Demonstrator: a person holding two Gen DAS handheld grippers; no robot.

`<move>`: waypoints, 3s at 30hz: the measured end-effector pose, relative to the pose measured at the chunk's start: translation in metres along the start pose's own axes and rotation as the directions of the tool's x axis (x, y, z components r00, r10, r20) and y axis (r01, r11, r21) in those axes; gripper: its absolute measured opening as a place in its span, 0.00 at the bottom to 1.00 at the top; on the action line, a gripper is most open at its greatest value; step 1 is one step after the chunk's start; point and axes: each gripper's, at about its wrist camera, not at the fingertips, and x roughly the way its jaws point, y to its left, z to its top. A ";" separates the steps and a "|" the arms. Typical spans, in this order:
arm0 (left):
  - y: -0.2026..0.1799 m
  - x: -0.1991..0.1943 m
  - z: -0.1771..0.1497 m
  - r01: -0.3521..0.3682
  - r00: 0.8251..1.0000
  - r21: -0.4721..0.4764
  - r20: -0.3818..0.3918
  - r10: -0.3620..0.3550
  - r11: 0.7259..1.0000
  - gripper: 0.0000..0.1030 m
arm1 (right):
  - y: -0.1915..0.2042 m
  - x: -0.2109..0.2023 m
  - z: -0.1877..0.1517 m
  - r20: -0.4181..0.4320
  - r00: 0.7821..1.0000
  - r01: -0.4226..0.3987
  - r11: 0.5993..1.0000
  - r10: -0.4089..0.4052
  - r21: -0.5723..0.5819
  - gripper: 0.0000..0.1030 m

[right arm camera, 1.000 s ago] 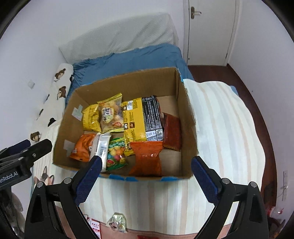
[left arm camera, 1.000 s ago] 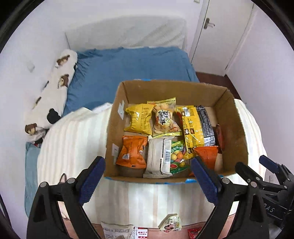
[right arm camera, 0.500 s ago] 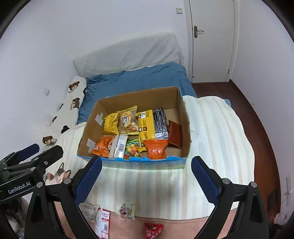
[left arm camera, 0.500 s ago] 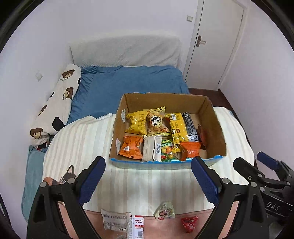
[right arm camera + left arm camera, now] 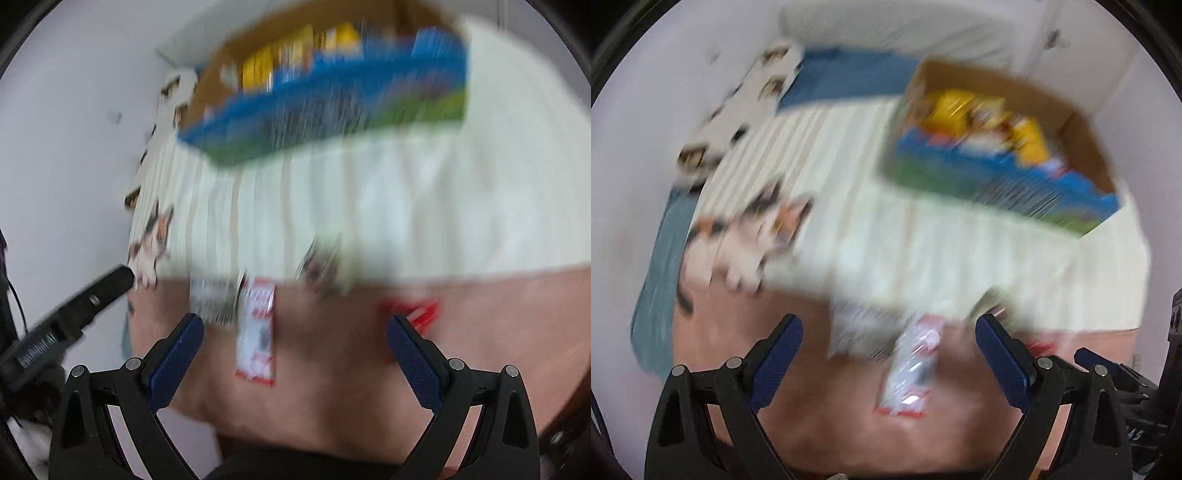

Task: Organize snacks
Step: 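Grasp the white printed bag with the left tool while the right tool grasps the red-white strip pack, then carry both packs into the cardboard box and open both tools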

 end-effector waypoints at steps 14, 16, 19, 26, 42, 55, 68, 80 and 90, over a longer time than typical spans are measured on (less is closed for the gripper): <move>0.097 0.073 -0.047 -0.154 0.976 -0.198 -0.186 0.118 0.968 0.93 | 0.073 0.164 -0.034 -0.138 0.981 0.118 0.983 -0.137 -0.140 0.83; 0.103 0.080 -0.047 -0.131 0.975 -0.245 -0.209 0.080 0.960 0.93 | 0.078 0.165 -0.038 -0.101 0.975 0.175 0.964 -0.198 -0.200 0.61; 0.101 0.084 -0.044 -0.087 0.977 -0.278 -0.211 0.028 0.957 0.93 | 0.066 0.155 -0.040 -0.084 0.977 0.175 0.961 -0.197 -0.212 0.52; 0.046 0.100 -0.023 0.028 0.964 -0.129 -0.258 -0.061 0.991 0.93 | 0.017 0.120 -0.041 -0.060 0.972 0.218 0.966 -0.228 -0.142 0.52; 0.001 0.148 -0.036 0.082 0.924 -0.168 -0.355 -0.138 0.982 0.68 | -0.041 0.097 -0.044 -0.050 0.978 0.203 0.979 -0.201 0.034 0.59; -0.038 0.120 -0.094 -0.021 0.955 0.143 -0.291 0.063 0.989 0.68 | -0.024 0.101 -0.073 -0.100 0.940 0.301 0.929 -0.327 -0.213 0.54; -0.005 0.139 -0.096 -0.035 0.958 0.109 -0.279 0.064 0.993 0.64 | -0.009 0.131 -0.062 -0.091 0.925 0.352 0.922 -0.369 -0.163 0.58; -0.023 0.079 -0.102 0.033 0.976 0.118 -0.218 -0.007 0.992 0.63 | -0.003 0.056 -0.086 -0.016 0.969 0.242 0.963 -0.246 -0.120 0.47; -0.040 0.004 -0.060 0.129 0.986 0.113 -0.120 -0.116 0.985 0.63 | 0.008 -0.027 -0.051 0.094 0.989 0.122 0.986 -0.111 -0.112 0.47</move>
